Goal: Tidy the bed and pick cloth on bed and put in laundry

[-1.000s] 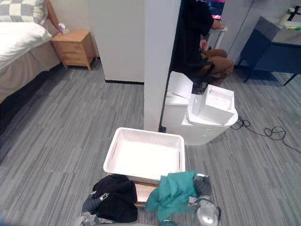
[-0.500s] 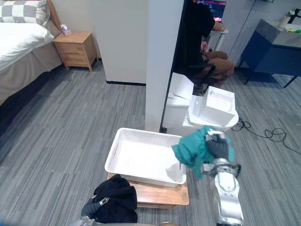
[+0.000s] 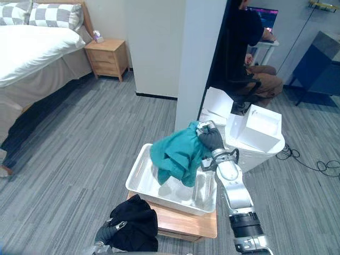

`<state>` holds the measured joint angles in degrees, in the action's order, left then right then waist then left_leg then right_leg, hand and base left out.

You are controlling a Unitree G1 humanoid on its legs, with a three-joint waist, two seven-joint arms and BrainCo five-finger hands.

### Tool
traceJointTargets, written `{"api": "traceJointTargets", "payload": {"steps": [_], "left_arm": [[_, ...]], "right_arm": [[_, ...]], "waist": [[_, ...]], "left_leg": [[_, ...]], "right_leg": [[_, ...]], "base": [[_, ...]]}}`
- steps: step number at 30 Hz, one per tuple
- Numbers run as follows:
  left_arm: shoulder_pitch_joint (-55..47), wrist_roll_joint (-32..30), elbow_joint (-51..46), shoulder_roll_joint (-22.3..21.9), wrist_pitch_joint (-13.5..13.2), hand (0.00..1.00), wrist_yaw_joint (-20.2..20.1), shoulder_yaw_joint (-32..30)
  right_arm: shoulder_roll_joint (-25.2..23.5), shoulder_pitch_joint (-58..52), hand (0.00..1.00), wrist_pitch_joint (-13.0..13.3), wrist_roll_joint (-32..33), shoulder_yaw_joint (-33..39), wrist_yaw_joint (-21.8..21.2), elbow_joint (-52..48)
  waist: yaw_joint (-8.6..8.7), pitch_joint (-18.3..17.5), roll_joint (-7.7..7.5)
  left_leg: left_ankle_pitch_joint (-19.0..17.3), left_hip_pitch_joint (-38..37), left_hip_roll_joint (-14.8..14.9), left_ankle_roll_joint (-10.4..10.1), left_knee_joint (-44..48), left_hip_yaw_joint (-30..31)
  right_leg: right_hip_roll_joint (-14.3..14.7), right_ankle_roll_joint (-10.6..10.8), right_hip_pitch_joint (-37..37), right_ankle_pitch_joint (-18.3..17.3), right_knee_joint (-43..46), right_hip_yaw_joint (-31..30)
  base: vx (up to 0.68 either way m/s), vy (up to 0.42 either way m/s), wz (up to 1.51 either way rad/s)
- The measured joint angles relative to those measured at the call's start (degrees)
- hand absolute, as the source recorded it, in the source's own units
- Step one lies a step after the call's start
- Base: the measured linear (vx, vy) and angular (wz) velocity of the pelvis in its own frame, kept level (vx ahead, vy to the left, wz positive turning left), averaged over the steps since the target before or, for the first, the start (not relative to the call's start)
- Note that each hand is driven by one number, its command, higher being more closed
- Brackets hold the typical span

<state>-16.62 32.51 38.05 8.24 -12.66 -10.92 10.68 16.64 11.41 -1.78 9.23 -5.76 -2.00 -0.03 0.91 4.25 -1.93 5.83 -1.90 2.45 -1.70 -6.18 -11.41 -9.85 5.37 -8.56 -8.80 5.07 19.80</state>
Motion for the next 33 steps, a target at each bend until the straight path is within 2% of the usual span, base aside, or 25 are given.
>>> {"api": "traceJointTargets", "payload": {"steps": [6,9,12,13,14,15,17,19,22,23,28,30,33], "left_arm": [[0.1,-2.0,0.5,-0.1,0.0,1.00,0.1,0.0],[0.1,-2.9,0.4,-0.2,0.2,1.00,0.2,0.1],[2.4,-4.5,0.4,0.0,1.3,1.00,1.4,0.3],[4.7,-4.5,0.1,0.1,1.4,1.00,2.0,0.4],[7.9,-4.5,-0.9,0.5,1.9,1.00,2.6,0.2],[9.8,-4.5,-1.3,0.8,2.0,1.00,2.7,0.2],[15.9,-4.4,-1.9,2.0,2.3,1.00,3.3,-0.1],[18.6,-4.4,-3.6,2.1,2.3,1.00,4.0,-0.1],[20.5,-4.4,-5.5,2.2,2.3,1.00,5.1,-0.1],[20.7,-4.4,-6.2,2.2,2.3,1.00,5.1,-0.1],[21.3,-4.4,-7.9,2.3,2.3,1.00,6.3,-0.1],[21.8,-4.4,-8.3,2.5,2.3,1.00,6.3,-0.1],[21.9,-4.4,-8.3,2.7,2.5,1.00,6.3,0.0]], "right_arm": [[-1.4,0.4,1.00,-1.2,0.1,-4.6,0.0,6.7],[-4.1,0.5,1.00,-1.6,-0.1,-9.0,0.4,12.0],[-6.9,2.0,1.00,-1.6,-1.0,-13.0,3.4,18.2],[-7.5,4.4,1.00,-1.6,-2.0,-14.3,5.3,21.0],[-8.2,8.5,1.00,-1.6,-2.4,-14.7,7.5,23.7],[-8.5,10.9,1.00,-1.6,-2.7,-14.7,8.6,25.0],[-9.7,19.4,1.00,-1.0,-2.7,-13.8,12.6,30.5],[-9.8,22.6,1.00,-0.4,-2.6,-12.4,14.3,32.8],[-9.2,25.5,1.00,2.3,-2.0,-10.1,15.8,35.4],[-8.6,25.6,0.00,3.2,-1.5,-9.8,15.9,36.1],[-8.3,26.1,0.00,5.6,-0.1,-10.1,16.0,40.1],[-8.3,26.1,0.00,6.2,0.2,-10.3,16.5,41.3],[-7.8,26.1,0.00,7.0,0.1,-10.4,17.5,41.9]], "waist": [[-0.53,0.0,0.00],[-0.65,0.0,0.22],[-1.80,0.4,0.67],[-2.59,0.6,0.87],[-3.74,2.6,0.97],[-3.86,3.9,0.86],[-4.79,9.3,0.48],[-5.23,12.2,0.04],[-5.78,15.0,-0.16],[-6.03,15.3,-0.22],[-6.54,16.1,-0.13],[-6.55,16.1,-0.11],[-6.50,16.1,-0.14]], "left_leg": [[0.6,0.1,-0.3,-0.1,0.0,1.5],[0.8,0.1,-0.2,-0.4,0.0,2.3],[1.4,2.3,0.9,-0.4,0.0,2.7],[1.8,5.3,1.8,-0.6,0.0,2.8],[2.4,7.7,2.7,-0.6,0.0,2.8],[2.8,9.1,3.2,-0.5,0.1,2.7],[4.4,13.2,4.9,0.4,0.1,1.8],[5.2,14.5,5.2,1.1,0.1,0.7],[6.8,16.2,4.1,1.3,0.1,0.9],[7.1,16.6,3.6,1.1,0.1,0.9],[7.0,16.5,2.5,1.0,0.1,1.2],[6.1,16.3,2.6,0.3,0.1,1.2],[5.6,16.1,2.8,0.9,0.1,0.8]], "right_leg": [[-0.1,0.0,-1.0,0.0,-0.2,1.5],[0.0,0.0,-1.1,0.0,-0.2,2.3],[0.7,-0.4,0.8,0.1,-0.3,2.9],[1.4,-1.1,3.5,0.7,-0.6,2.8],[2.6,-1.8,5.6,1.8,-1.1,2.8],[3.3,-2.1,6.7,2.5,-1.3,2.8],[4.8,-2.8,10.4,4.0,-1.1,3.5],[4.7,-2.9,11.7,4.0,0.2,3.9],[3.6,-2.8,14.1,3.1,2.4,2.8],[3.0,-2.5,14.6,2.7,2.9,2.0],[2.2,-2.4,14.6,1.9,3.8,0.6],[2.4,-2.2,14.6,1.7,4.0,-0.2],[2.6,-2.2,14.6,1.7,4.0,-0.7]], "base": [[0.01,-0.001,0.13],[-0.03,-0.023,0.12],[-0.09,-0.026,0.03],[-0.13,-0.034,-0.10],[-0.14,-0.028,-0.13],[-0.16,-0.027,-0.07],[-0.16,-0.023,0.12],[-0.05,0.008,0.19],[0.04,0.055,0.13],[0.09,0.093,0.14],[0.05,0.039,0.08],[0.00,0.000,0.00],[-0.01,-0.015,-0.06]]}}
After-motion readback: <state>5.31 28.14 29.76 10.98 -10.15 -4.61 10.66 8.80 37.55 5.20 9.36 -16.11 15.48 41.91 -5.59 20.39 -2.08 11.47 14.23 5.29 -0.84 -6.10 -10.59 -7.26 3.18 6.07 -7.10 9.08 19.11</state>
